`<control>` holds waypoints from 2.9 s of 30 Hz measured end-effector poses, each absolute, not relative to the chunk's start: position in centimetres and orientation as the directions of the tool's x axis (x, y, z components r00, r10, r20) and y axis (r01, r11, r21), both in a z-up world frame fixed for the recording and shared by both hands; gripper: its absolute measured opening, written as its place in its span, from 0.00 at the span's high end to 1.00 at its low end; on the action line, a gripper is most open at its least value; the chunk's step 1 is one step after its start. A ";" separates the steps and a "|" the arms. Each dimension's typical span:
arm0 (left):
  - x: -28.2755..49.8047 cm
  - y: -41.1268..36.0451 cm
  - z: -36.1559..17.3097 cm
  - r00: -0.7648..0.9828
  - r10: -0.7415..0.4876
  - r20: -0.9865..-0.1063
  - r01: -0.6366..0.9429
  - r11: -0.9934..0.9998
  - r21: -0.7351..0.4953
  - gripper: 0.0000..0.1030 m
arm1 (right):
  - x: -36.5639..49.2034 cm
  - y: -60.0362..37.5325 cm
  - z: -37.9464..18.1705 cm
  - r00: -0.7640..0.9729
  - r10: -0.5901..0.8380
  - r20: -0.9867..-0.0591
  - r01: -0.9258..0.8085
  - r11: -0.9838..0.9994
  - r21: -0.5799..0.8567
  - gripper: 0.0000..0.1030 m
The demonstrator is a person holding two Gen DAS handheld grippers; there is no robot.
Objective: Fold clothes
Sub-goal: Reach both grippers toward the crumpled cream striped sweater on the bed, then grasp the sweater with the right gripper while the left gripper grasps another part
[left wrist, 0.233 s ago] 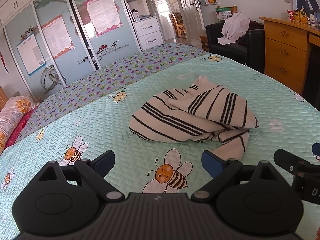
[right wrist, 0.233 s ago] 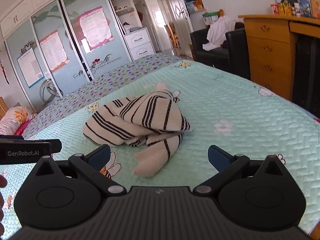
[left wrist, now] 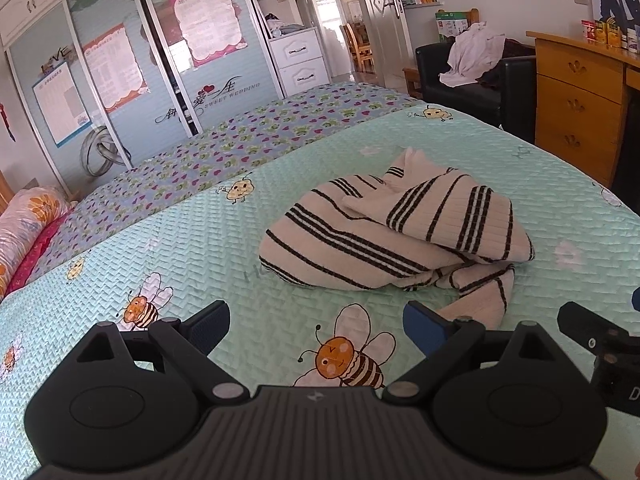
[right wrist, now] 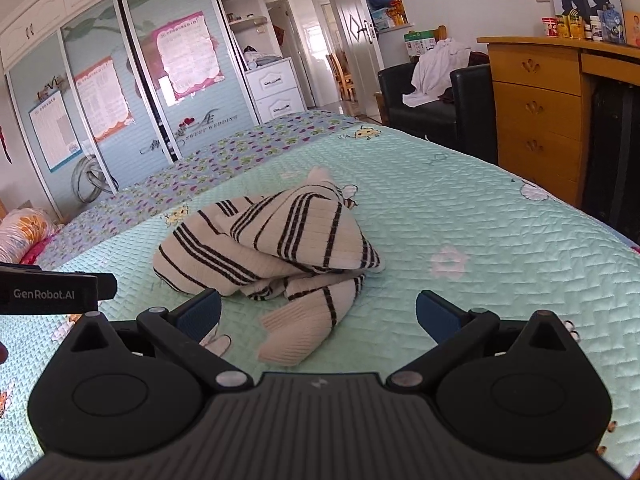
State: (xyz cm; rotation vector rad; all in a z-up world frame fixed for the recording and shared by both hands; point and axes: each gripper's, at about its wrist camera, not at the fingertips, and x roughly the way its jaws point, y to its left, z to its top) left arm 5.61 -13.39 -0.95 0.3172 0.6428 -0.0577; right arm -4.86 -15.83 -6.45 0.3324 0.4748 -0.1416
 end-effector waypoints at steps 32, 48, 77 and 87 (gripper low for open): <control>12.9 -3.9 -7.2 0.741 -0.010 -0.672 -0.013 1.000 -0.029 0.06 | 9.3 -13.6 -15.4 0.880 0.049 -0.473 0.114 0.944 0.310 0.80; 22.2 -0.8 -14.1 0.624 -0.450 -0.639 -0.148 0.735 -0.662 0.05 | 2.8 -17.1 -19.4 0.914 0.168 -0.370 0.093 0.800 0.593 0.83; 13.7 -3.7 -6.4 0.756 -0.323 -0.569 0.104 0.918 -0.384 0.83 | -3.4 -9.2 -15.3 0.880 0.311 -0.359 -0.079 0.840 0.536 0.84; -7.2 11.8 -4.1 0.770 -0.094 -0.631 -0.106 0.957 -0.271 0.82 | -16.5 3.5 -8.2 0.688 0.638 -0.346 -0.447 0.748 0.490 0.84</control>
